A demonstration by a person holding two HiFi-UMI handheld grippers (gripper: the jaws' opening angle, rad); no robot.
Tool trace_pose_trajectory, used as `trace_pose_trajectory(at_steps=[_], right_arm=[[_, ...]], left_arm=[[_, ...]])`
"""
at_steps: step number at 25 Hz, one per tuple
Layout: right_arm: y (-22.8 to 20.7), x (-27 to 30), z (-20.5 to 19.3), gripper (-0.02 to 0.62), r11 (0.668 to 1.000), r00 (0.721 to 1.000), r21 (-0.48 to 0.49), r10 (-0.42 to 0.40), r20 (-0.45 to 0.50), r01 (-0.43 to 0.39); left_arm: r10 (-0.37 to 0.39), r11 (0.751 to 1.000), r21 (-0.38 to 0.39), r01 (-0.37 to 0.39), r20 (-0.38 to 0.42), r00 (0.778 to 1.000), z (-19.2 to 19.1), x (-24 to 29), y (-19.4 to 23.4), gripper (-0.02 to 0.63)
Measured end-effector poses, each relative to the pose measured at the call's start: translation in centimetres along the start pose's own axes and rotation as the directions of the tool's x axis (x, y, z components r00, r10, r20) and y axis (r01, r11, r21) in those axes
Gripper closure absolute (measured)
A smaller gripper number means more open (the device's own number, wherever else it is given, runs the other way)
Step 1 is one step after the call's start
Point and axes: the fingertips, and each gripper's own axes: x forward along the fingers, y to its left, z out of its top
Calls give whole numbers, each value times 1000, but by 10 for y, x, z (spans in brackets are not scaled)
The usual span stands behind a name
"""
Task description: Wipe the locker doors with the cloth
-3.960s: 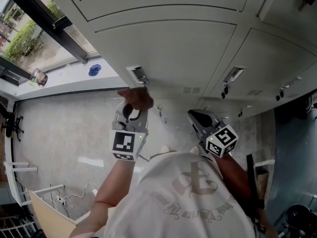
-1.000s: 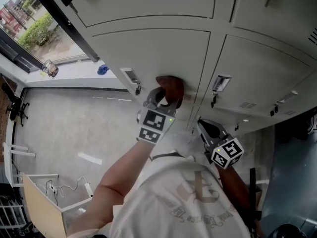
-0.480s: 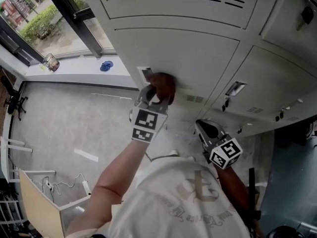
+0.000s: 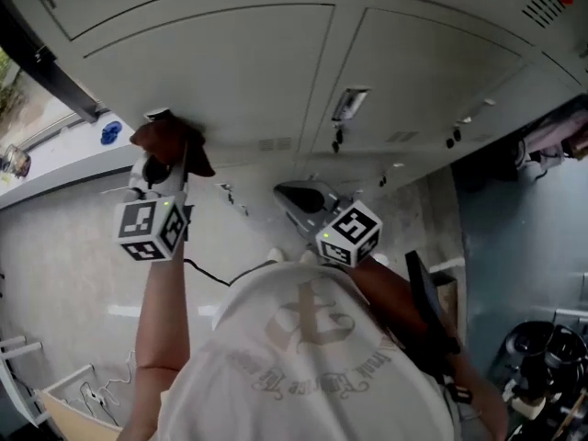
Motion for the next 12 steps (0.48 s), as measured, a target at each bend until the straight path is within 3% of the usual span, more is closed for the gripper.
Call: trace_pose_trajectory(at_steps=[3, 9, 12], right_arm=[[5, 6, 5, 588, 1000, 1000, -14, 28, -13, -28], [9, 6, -6, 588, 1000, 999, -7, 26, -27, -26], [9, 8, -6, 588, 1000, 999, -8, 24, -22, -24]], left_arm=[[37, 999, -18, -37, -3, 999, -9, -8, 13, 526], [-13, 1000, 1, 13, -14, 1000, -26, -6, 18, 523], [4, 1000, -17, -4, 7, 1000, -23, -11, 25, 523]])
